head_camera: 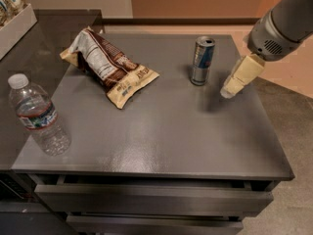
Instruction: Move redbull can near brown chip bag
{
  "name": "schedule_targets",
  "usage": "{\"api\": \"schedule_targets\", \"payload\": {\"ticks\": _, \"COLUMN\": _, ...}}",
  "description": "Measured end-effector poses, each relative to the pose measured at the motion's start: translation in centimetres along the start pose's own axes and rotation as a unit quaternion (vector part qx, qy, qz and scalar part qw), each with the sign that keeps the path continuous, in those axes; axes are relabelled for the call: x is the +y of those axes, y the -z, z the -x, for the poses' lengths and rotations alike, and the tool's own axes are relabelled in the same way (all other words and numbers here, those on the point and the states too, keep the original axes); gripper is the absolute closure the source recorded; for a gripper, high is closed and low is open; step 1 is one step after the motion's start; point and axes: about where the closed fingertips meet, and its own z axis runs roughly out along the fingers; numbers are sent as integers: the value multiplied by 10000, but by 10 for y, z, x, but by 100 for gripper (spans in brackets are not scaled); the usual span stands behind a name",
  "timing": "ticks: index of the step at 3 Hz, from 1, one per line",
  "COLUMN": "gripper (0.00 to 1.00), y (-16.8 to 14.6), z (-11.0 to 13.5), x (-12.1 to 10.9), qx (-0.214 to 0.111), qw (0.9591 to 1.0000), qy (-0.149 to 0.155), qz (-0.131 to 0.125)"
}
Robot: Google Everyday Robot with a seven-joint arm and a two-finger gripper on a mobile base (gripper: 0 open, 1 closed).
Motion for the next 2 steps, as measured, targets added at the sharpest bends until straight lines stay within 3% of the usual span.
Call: {"api": "schedule_targets", "payload": {"ticks": 2, "gripper": 0, "y": -28, "z": 27, "x": -26, "qx": -457, "qw": 9980, "qy": -425, "qz": 45}}
